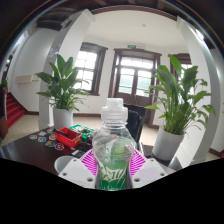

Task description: Pour water

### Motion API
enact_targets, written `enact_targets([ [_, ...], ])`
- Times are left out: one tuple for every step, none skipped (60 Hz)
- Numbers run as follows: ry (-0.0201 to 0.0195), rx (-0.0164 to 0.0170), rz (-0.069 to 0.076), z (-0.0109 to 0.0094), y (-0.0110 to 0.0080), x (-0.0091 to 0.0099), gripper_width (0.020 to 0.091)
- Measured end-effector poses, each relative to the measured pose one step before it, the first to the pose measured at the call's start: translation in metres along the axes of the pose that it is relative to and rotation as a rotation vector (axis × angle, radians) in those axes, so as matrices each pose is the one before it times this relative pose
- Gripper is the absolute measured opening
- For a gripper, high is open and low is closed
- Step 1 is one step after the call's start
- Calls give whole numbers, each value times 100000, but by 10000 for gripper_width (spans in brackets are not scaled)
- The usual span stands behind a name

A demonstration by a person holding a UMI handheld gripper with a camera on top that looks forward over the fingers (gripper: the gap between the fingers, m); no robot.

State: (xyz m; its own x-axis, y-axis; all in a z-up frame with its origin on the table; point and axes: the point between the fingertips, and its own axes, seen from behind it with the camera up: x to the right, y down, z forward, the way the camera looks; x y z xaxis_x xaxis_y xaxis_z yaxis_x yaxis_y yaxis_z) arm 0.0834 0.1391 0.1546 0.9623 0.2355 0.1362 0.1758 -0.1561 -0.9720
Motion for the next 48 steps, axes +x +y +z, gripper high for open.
enact_targets([
  [-399, 291, 1098, 129, 201, 80, 356],
  [-175, 274, 877, 144, 154, 171, 355],
  [276, 249, 973, 160, 153, 218, 355],
  [447, 146, 956, 132, 187, 289, 355],
  [317, -184, 667, 165, 268, 212, 355],
  [139, -402, 433, 136, 325, 186, 356],
  [263, -190, 421, 134, 278, 248, 357],
  [534, 124, 382, 5, 215, 67, 354],
  [282, 88, 358, 341, 353, -31, 354],
  [63, -158, -79, 161, 323, 175, 354],
  [388, -476, -302, 122, 405, 227, 355],
  [784, -746, -292, 104, 461, 331, 355],
  [744, -944, -91, 124, 544, 291, 368],
  [200, 1397, 353, 4, -137, 202, 361],
  [-397, 2454, 849, 23, -426, 45, 356],
  [133, -1043, -99, 0, 490, 106, 357],
  [61, 818, -350, -228, -158, 433, 357],
  [-388, 100, 503, -13, 44, -51, 355],
  [17, -376, 240, -67, 145, 29, 356],
  [275, 635, 152, -81, -79, 115, 357],
  [-69, 23, 394, -64, 83, 6, 357],
  [-33, 519, 381, -84, -38, 17, 356],
  [123, 191, 268, -94, 33, 59, 356],
  [202, 287, 216, 135, 50, -49, 356],
  [-26, 90, 291, -172, -36, 80, 357],
  [42, -47, 289, -114, 24, 79, 358],
  [-20, 85, 404, 10, 63, 87, 364],
  [75, 38, 297, -94, 0, 45, 372],
  [108, 129, 214, -60, -17, 21, 384],
  [105, 119, 221, -65, -22, 48, 406],
  [111, 128, 180, -40, -22, 56, 436],
  [73, 241, 174, -24, -46, 37, 463],
  [-42, 115, 86, -25, -8, 20, 485],
  [-162, 103, -78, -6, -11, -34, 505],
  [-68, 121, -310, 35, 2, -76, 526],
  [-255, -33, -357, -28, -20, -37, 542],
  [-201, -194, -313, -10, 19, -26, 553],
  [-90, -528, -189, -55, 69, 0, 565],
  [23, -1181, -55, -54, 217, 12, 583],
  [-126, -1535, 327, -30, 283, -58, 610],
  [-78, -1656, 519, -124, 343, -30, 644],
  [-256, -1500, 788, -126, 326, -64, 696],
  [-325, -1265, 1008, -184, 263, -65, 750],
  [-324, -950, 1023, -248, 247, -40, 800],
  [-217, -646, 951, -313, 175, -51, 848],
  [-187, -393, 816, -325, 123, -42, 880],
  [-265, -339, 590, -391, 142, -96, 871],
  [39, -291, 490, -442, 143, -32, 852],
])
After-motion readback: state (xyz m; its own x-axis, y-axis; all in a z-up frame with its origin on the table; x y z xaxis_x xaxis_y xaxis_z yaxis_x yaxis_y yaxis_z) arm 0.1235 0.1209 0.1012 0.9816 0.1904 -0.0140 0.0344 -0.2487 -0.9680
